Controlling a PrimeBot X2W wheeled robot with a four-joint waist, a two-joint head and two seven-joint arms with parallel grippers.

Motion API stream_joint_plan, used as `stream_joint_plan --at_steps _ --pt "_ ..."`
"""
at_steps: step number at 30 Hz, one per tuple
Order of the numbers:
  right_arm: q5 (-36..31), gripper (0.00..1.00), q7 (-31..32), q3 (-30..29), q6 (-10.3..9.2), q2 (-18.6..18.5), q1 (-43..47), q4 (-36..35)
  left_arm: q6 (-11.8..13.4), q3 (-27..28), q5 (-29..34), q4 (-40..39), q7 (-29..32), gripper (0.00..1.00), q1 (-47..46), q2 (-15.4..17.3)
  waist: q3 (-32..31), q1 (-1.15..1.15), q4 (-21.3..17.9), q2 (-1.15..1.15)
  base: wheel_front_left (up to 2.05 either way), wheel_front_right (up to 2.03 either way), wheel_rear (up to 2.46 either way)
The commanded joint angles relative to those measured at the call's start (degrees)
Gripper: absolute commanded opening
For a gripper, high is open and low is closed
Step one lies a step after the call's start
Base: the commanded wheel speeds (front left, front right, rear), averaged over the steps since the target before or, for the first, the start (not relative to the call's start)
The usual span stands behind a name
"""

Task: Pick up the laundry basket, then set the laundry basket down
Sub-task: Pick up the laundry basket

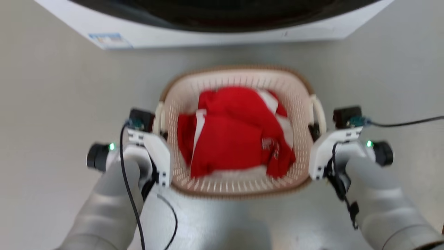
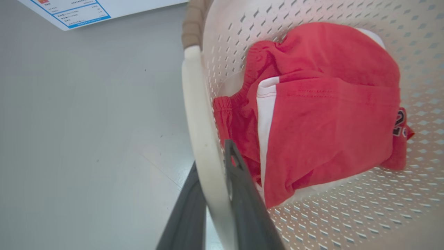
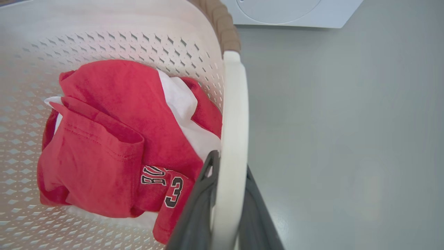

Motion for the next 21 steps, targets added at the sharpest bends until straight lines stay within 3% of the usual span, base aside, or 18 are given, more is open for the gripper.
stream_joint_plan --at_steps 1,10,21 --pt "1.10 0.00 0.98 2.19 0.41 0.81 3.37 -0.53 -0.33 0.11 -0.62 -0.29 0.49 0.00 2.47 2.32 -5.40 0.00 -0.81 0.00 0.00 0.00 0.00" --pt "7.96 0.00 5.37 7.64 0.41 0.81 11.02 -1.96 -0.33 -4.20 -4.32 -0.23 5.17 0.00 10.36 2.07 -20.13 0.00 -1.93 0.00 0.00 0.00 0.00" --pt "14.16 0.00 9.10 12.50 0.41 0.81 17.80 -2.95 -0.33 -8.77 -8.42 -1.11 9.61 0.00 17.45 1.49 -31.80 0.00 -2.32 0.00 0.00 0.00 0.00"
